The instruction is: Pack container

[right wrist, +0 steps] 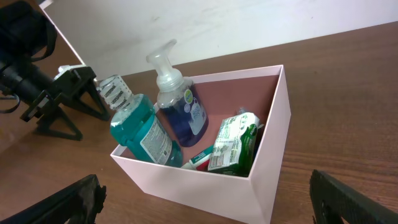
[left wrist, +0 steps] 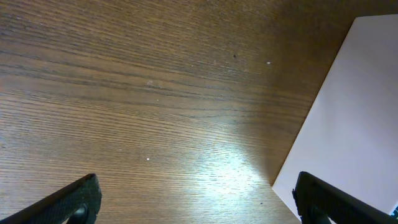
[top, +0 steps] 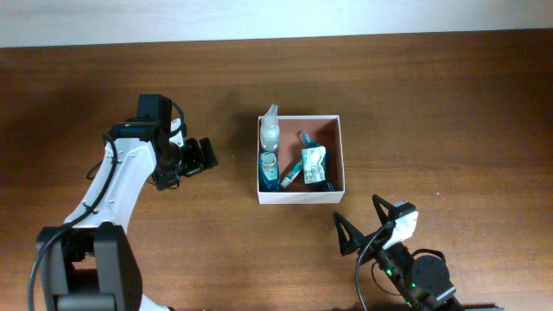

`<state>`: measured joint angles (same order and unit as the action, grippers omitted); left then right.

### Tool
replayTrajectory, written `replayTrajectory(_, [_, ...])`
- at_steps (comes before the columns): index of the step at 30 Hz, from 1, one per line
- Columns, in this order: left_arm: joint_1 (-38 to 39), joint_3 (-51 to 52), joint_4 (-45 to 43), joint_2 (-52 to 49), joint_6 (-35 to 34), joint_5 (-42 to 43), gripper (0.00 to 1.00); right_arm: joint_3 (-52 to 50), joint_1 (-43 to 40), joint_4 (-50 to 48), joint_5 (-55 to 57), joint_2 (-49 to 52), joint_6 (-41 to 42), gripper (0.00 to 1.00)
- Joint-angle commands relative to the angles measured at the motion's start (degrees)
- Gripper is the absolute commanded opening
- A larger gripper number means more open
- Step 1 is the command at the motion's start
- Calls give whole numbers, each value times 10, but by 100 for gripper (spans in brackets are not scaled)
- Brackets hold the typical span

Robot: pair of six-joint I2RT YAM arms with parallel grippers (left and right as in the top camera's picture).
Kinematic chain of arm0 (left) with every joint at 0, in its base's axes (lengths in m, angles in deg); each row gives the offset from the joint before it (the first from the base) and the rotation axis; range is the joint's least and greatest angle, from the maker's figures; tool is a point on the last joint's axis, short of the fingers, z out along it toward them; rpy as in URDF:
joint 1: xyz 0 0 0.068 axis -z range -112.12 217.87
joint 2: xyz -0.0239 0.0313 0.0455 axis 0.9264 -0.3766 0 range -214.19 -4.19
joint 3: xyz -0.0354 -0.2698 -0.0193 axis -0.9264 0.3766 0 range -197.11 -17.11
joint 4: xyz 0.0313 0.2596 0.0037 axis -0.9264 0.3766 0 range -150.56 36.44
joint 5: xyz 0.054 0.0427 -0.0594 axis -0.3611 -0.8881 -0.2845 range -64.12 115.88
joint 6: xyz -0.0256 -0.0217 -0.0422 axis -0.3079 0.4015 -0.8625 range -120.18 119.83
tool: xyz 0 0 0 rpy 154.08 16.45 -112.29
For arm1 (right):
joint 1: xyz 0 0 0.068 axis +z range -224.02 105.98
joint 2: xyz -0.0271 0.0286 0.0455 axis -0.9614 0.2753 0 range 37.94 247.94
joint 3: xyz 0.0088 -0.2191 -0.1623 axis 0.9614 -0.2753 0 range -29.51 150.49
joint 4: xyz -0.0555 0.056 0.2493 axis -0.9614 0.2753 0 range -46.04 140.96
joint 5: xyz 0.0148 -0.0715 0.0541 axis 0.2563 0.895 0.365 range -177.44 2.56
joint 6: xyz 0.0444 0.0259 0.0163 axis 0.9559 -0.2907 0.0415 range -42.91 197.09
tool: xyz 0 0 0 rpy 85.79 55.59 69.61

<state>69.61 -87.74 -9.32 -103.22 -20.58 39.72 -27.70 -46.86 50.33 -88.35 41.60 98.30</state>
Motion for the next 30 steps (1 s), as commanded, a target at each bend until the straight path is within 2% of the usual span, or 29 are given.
replayTrajectory(1, [0,-5,0,-6,3,-2,100,-7,-2,-2,1,2,1,98])
replayTrajectory(13, [0,-5,0,-6,3,-2,99,-6,-2,-2,1,2,1,98])
replayTrajectory(18, [0,-5,0,-6,3,-2,99,-6,-13,-2,1,-29,1,98])
replayTrajectory(23, [0,-5,0,-6,3,-2,100,-6,-64,-2,1,-35,1,98])
replayTrajectory(30, [0,-5,0,-6,3,-2,99,-6,-188,-2,1,-35,1,98])
